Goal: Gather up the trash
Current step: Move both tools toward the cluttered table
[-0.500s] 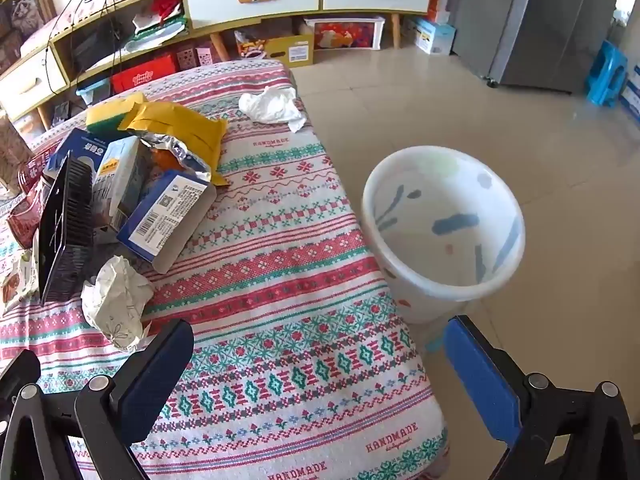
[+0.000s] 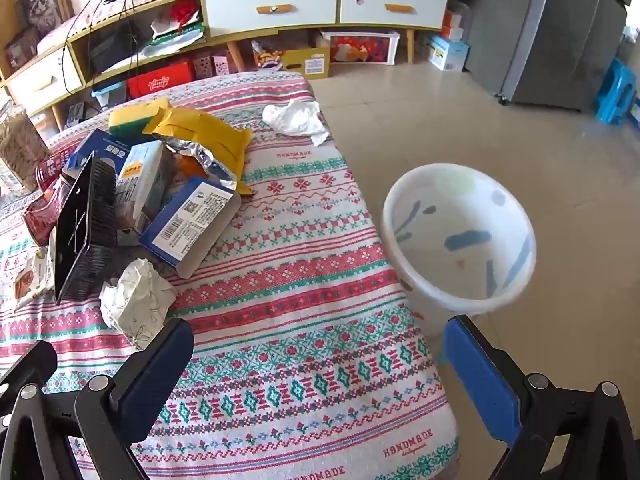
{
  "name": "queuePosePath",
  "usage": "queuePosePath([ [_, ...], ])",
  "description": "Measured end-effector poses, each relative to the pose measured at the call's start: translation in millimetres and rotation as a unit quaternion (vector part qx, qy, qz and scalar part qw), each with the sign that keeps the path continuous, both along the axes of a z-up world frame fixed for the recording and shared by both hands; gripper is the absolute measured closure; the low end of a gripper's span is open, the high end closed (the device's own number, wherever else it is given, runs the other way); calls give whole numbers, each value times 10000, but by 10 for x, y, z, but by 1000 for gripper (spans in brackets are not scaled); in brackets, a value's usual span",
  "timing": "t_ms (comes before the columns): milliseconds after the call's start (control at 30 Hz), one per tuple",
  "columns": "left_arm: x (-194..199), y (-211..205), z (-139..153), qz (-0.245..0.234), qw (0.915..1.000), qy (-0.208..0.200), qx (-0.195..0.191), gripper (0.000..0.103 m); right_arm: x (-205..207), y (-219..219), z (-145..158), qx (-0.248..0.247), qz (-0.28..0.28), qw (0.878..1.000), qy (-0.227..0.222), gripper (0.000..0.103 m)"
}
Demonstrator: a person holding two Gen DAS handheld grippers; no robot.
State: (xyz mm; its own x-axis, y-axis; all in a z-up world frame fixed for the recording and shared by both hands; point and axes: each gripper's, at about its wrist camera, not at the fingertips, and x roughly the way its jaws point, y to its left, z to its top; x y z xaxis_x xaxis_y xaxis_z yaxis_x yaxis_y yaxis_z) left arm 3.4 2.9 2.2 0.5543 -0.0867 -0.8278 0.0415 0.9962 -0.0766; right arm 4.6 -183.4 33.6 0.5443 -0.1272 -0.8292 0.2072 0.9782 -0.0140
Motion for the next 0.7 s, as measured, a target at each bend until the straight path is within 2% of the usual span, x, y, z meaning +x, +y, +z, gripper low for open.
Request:
queuePosePath([
  [700, 14, 60, -34, 41, 10000, 26, -51, 0, -7, 23, -27, 38, 116, 9999, -48, 0],
])
